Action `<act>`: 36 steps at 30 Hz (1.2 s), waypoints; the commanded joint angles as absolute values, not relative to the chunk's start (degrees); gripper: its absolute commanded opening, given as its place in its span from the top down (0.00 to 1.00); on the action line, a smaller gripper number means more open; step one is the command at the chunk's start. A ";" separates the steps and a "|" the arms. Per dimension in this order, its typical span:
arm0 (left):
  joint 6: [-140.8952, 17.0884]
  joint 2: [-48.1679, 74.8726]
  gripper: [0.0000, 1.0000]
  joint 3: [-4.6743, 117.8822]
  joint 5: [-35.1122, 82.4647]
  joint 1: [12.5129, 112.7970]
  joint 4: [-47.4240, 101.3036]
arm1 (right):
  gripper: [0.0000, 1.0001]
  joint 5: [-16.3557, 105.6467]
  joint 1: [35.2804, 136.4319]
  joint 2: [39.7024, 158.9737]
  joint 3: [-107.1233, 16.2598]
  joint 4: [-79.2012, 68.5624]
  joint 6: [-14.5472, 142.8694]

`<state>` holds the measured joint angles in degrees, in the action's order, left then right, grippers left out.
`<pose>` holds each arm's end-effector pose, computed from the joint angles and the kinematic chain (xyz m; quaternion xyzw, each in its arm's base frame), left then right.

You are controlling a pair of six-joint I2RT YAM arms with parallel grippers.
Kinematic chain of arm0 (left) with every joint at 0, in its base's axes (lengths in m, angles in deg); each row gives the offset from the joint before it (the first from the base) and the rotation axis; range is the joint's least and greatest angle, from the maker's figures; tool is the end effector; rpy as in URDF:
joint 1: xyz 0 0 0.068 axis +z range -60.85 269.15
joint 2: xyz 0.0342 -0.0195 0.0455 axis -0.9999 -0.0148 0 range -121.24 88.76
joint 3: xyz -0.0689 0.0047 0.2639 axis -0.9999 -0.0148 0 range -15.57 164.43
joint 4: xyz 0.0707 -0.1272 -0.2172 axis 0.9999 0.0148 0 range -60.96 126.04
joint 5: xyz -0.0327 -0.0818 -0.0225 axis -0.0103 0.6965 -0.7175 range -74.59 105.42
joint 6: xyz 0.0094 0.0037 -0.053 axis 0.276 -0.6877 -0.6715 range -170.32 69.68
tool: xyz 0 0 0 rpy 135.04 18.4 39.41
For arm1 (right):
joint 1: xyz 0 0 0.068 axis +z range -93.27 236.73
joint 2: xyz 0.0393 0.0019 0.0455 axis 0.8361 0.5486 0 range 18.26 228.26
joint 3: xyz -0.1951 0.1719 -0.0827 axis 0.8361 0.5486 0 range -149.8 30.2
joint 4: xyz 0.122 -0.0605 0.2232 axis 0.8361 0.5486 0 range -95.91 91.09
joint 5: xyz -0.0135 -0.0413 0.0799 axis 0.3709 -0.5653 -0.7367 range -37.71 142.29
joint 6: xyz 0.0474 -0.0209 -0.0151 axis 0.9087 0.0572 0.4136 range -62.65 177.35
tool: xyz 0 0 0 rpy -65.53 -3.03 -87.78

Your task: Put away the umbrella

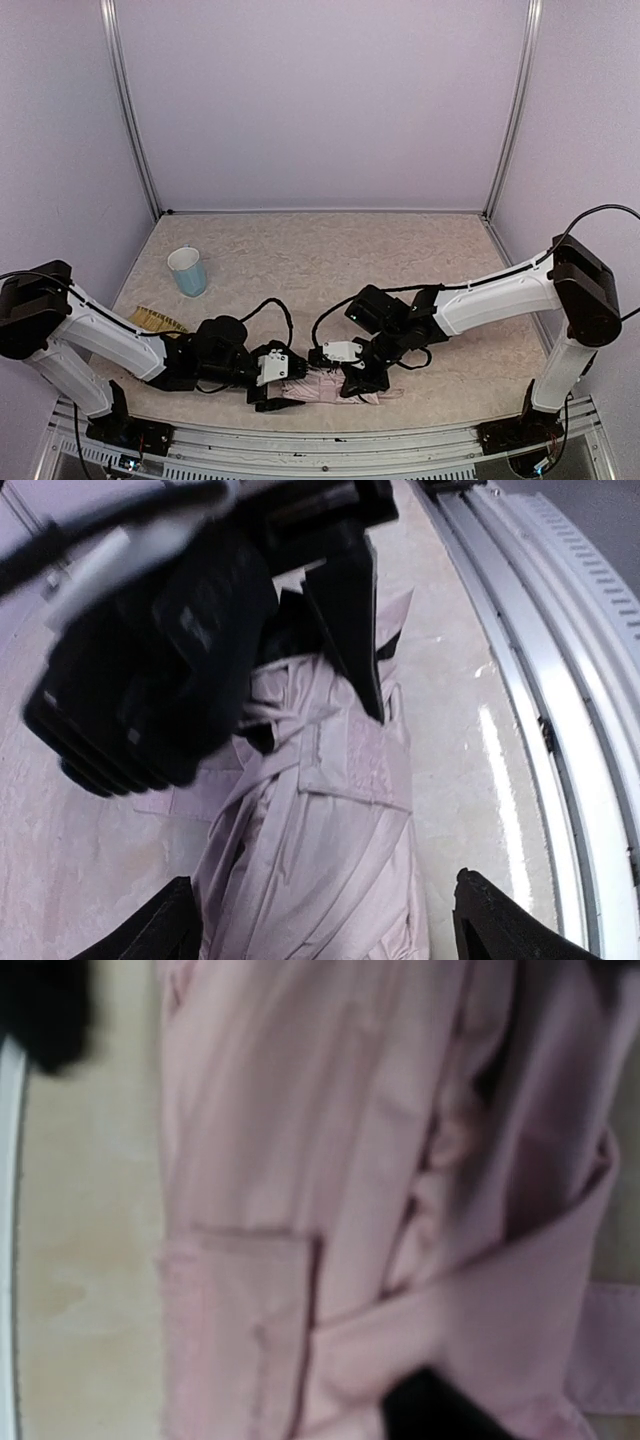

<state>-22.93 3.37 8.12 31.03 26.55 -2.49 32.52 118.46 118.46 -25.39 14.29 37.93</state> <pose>0.1117 -0.2365 0.1348 0.6551 0.5594 -0.2617 0.4354 0.1453 0.2955 0.1467 -0.6538 0.7060 0.2337 0.1398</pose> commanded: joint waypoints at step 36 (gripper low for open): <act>-9.67 -13.76 1.00 16.04 10.51 16.61 4.57 | 0.22 23.02 95.61 105.80 -23.90 15.21 61.69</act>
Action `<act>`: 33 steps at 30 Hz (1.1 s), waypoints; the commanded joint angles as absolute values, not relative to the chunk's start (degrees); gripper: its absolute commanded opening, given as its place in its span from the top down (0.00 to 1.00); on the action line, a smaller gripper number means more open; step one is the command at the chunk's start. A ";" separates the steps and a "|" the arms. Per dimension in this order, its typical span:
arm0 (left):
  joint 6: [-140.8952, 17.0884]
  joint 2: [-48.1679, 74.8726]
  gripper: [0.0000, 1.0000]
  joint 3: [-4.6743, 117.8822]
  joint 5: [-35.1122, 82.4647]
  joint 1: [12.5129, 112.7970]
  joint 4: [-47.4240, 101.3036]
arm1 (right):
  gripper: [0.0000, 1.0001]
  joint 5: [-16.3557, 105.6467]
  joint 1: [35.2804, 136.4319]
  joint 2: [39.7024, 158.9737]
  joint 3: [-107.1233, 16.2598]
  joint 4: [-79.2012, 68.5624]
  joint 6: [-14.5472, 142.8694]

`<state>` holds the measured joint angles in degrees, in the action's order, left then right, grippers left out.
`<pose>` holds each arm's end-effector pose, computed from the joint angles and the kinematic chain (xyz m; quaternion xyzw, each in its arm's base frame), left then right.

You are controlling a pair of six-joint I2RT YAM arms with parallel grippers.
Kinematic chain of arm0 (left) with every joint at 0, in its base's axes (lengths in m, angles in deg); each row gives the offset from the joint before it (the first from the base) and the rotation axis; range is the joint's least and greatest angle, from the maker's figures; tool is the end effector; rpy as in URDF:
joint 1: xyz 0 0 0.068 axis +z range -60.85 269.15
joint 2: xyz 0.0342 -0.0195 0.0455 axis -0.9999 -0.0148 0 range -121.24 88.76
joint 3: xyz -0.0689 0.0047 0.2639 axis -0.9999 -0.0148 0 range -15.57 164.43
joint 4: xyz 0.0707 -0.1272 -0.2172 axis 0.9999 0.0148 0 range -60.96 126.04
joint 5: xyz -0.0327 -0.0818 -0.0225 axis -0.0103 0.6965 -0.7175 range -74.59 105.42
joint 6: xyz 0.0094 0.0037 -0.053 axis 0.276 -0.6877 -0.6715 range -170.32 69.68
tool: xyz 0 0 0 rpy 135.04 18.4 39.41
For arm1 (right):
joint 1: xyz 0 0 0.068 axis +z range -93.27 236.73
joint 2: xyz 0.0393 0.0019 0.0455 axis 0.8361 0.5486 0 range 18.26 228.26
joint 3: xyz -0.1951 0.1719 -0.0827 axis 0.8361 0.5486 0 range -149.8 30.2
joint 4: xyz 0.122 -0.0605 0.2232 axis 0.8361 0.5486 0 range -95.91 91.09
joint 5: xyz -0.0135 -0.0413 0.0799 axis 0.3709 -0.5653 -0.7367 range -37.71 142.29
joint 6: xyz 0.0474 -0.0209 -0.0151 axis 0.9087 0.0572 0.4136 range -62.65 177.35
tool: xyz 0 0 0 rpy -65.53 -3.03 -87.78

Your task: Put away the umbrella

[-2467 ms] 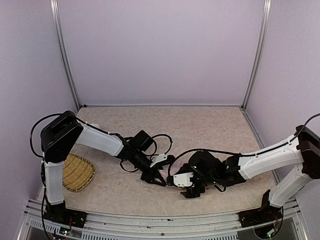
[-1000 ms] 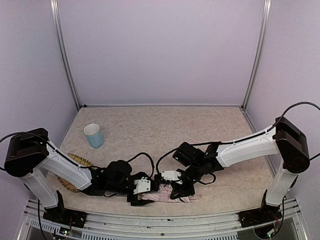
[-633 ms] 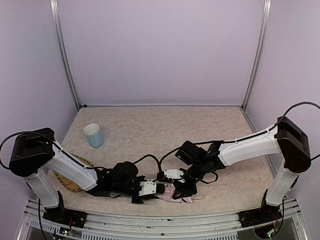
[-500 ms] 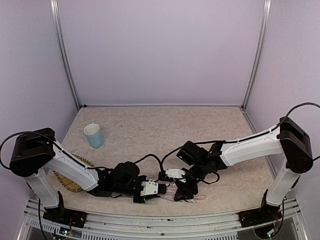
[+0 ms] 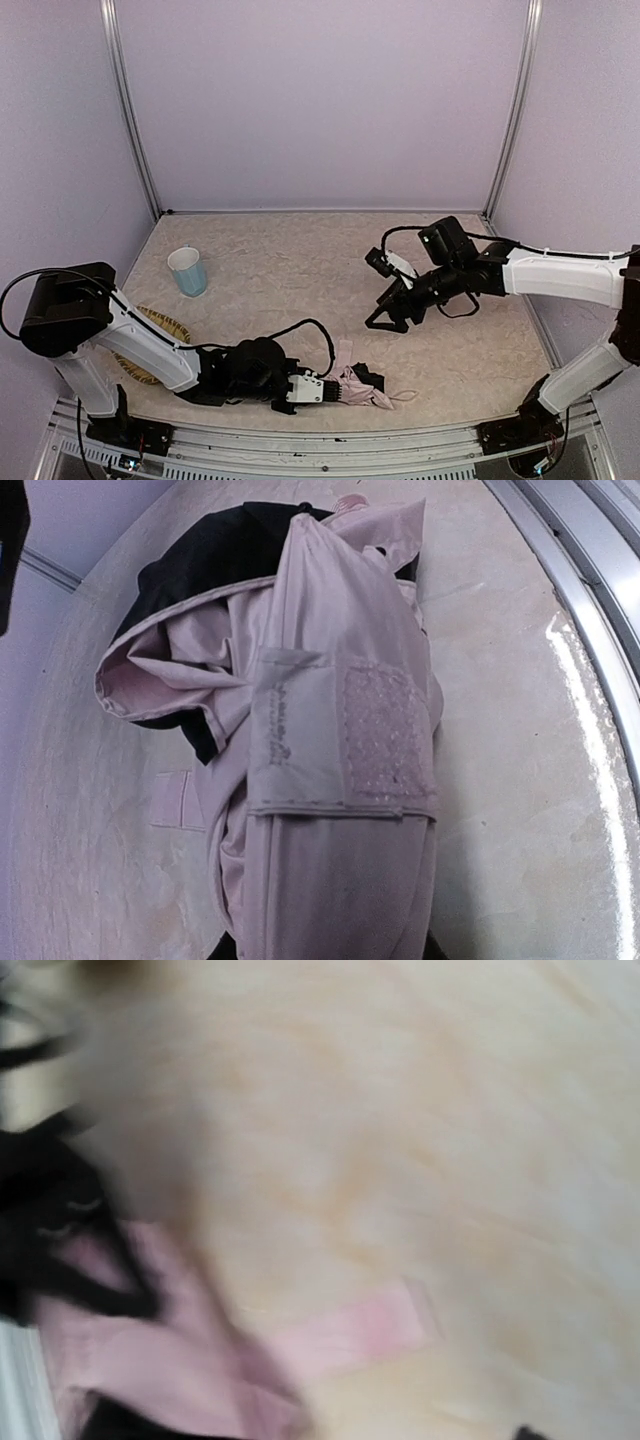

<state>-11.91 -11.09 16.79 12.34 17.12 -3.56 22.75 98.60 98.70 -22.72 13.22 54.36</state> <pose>0.0956 -0.2888 0.1075 0.7208 0.5157 -0.1110 0.4496 0.2067 0.2088 0.2376 -0.4299 0.7947 0.3422 0.2579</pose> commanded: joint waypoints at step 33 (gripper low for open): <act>-10.46 -11.15 1.00 17.65 15.19 15.99 11.27 | 1.00 9.32 98.47 121.12 -30.35 0.03 71.21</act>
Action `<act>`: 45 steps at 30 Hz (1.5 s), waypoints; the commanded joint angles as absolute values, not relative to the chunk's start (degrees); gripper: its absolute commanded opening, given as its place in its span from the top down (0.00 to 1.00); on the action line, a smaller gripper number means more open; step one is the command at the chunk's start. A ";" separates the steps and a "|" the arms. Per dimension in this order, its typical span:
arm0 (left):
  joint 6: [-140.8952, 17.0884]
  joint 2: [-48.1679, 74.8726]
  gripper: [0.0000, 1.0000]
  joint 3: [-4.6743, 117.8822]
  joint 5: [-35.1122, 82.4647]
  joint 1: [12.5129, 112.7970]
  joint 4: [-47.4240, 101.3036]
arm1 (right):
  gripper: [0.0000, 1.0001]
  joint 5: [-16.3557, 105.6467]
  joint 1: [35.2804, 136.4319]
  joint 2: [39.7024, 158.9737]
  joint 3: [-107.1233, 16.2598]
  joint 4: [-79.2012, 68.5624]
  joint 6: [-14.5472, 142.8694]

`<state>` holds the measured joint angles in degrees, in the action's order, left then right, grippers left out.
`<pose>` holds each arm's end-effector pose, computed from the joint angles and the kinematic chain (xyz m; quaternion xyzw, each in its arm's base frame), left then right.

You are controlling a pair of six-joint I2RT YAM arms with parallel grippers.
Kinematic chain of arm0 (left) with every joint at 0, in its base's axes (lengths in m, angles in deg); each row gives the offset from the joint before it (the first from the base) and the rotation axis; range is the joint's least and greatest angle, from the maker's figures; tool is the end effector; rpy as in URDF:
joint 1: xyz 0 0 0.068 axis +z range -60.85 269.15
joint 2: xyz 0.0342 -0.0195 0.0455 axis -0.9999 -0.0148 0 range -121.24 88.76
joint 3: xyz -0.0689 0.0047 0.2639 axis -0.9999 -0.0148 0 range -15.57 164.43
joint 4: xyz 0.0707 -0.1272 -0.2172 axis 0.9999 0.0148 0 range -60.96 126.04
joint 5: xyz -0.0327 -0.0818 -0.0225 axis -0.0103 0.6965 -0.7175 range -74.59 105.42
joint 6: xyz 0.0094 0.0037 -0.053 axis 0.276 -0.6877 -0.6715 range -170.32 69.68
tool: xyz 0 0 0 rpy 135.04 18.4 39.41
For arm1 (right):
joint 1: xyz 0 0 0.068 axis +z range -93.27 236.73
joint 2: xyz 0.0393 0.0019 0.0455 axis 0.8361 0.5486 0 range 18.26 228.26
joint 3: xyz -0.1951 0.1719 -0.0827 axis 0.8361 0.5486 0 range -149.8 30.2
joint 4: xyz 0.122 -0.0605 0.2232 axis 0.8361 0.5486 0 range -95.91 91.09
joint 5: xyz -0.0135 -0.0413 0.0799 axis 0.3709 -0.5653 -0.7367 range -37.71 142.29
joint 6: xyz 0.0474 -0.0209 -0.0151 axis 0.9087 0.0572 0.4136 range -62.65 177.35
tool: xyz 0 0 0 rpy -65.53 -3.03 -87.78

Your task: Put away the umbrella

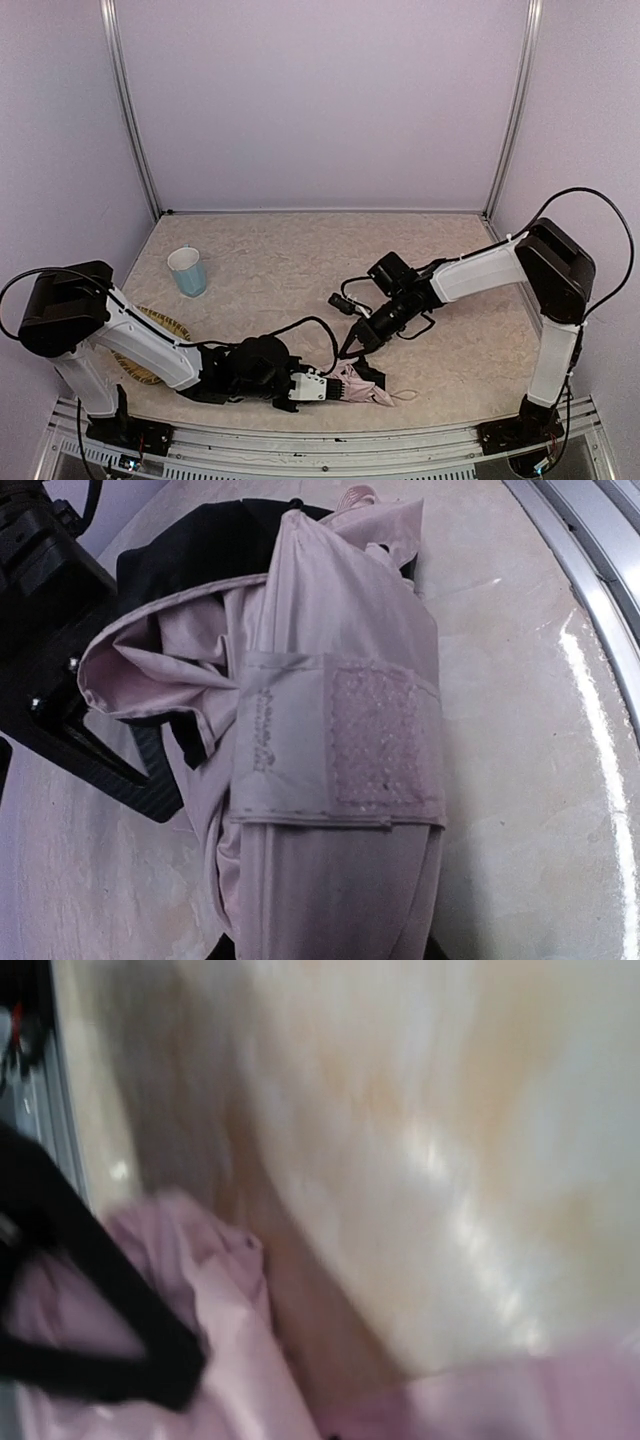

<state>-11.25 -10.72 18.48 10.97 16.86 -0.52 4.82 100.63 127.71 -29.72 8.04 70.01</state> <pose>0.0965 -0.2932 0.1118 0.7250 0.5162 -0.0969 0.4456 0.2387 0.2660 0.1273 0.3288 -0.8333 -0.4444 0.0008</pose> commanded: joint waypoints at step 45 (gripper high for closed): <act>-10.66 -14.82 1.00 18.36 4.08 16.65 7.65 | 0.14 22.07 102.89 87.28 -8.03 -1.58 53.76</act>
<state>-11.45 -12.43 20.66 5.48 16.08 0.12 22.64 99.14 91.95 -14.35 4.52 56.77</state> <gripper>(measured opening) 0.265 0.840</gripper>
